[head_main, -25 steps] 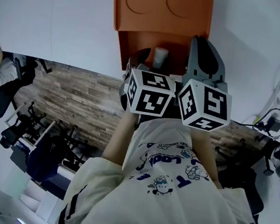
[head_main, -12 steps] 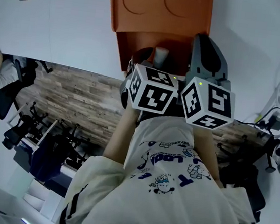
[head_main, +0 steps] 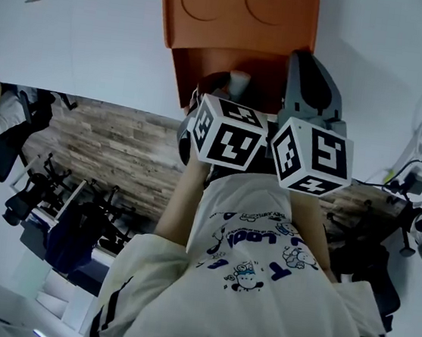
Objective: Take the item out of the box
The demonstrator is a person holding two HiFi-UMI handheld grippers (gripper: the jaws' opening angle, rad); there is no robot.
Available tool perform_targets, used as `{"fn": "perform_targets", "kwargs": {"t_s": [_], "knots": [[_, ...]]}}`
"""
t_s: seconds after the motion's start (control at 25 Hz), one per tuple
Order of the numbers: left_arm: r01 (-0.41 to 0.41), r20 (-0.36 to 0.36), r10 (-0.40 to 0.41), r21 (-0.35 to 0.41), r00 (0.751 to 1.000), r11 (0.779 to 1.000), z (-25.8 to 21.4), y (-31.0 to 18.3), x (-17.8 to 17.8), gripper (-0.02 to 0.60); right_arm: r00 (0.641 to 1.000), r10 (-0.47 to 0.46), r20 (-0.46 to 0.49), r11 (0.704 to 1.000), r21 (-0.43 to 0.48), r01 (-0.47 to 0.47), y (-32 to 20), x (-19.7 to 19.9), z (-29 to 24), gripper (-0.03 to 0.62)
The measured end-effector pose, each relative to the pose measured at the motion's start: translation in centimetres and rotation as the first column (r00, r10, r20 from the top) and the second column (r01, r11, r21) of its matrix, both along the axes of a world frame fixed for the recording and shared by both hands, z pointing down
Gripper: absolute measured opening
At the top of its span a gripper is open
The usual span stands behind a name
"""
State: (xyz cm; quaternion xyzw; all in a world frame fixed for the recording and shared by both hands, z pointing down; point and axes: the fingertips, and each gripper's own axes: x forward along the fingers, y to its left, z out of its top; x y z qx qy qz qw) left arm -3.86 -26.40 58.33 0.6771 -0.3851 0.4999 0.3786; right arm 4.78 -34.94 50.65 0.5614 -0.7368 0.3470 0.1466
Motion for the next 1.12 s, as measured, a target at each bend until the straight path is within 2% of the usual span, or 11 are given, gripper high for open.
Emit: {"fn": "perform_targets", "kwargs": {"t_s": [0.76,1.12], "knots": [[0.003,0.007,-0.004,0.03,1.0,1.0,-0.2,0.0,-0.3,0.192,1.0,-0.018,-0.024,1.0,0.01,0.018,0.1,-0.1,0.0,0.064],[0.067,-0.059,-0.064,0.059,0.996,0.996,-1.0,-0.4,-0.6,0.189,0.998,-0.006,-0.055,1.0,0.02,0.007,0.6,0.1,-0.5,0.064]]}}
